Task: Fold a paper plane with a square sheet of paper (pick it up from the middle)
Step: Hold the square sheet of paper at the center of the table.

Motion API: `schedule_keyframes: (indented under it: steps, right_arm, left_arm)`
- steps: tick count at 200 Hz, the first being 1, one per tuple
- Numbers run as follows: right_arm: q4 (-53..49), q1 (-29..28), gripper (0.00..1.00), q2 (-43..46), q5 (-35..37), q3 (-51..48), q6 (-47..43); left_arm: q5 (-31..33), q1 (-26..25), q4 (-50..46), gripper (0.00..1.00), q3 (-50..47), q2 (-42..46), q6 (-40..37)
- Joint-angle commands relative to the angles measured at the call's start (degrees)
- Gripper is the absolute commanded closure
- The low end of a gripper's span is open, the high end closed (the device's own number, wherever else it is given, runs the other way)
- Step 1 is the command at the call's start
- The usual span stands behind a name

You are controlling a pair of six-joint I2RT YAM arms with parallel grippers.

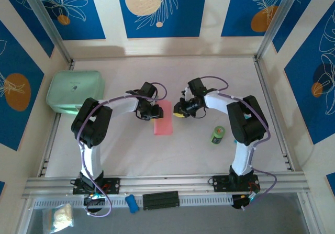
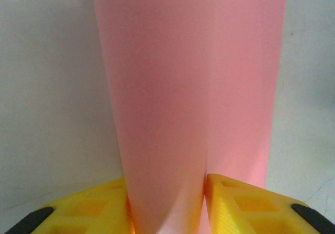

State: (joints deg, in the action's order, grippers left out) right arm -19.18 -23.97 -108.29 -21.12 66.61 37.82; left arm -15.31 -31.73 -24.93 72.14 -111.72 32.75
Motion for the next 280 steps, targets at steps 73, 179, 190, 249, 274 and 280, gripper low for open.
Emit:
schedule_keyframes:
  steps: [73,179,190,249,274,280]
  right_arm:
    - [-5.40,-4.60,0.94,-8.46,3.76,6.85,-1.24]
    - [-6.81,-4.78,0.94,-9.35,5.26,6.27,-1.99]
    - [-6.34,-4.69,0.94,-9.20,4.46,6.23,-1.47]
    - [-4.17,-3.77,0.87,-5.16,0.59,6.86,-0.83]
    - [-2.66,-2.22,0.84,-1.89,-0.47,6.21,0.20]
    - [-2.24,-1.78,0.83,-1.12,-0.67,5.84,0.53]
  left_arm:
    - [-0.80,0.28,-0.38,0.60,0.28,-1.32,0.62]
    - [8.04,-0.15,4.47,0.35,-7.99,7.97,11.96]
    - [7.19,-0.50,4.41,0.35,-7.88,7.57,11.72]
    - [7.21,-1.60,1.37,0.40,-5.46,3.54,8.82]
    - [7.75,-1.96,-0.14,0.44,-5.18,1.85,7.30]
    - [7.84,-2.00,-0.33,0.44,-5.19,1.49,6.97]
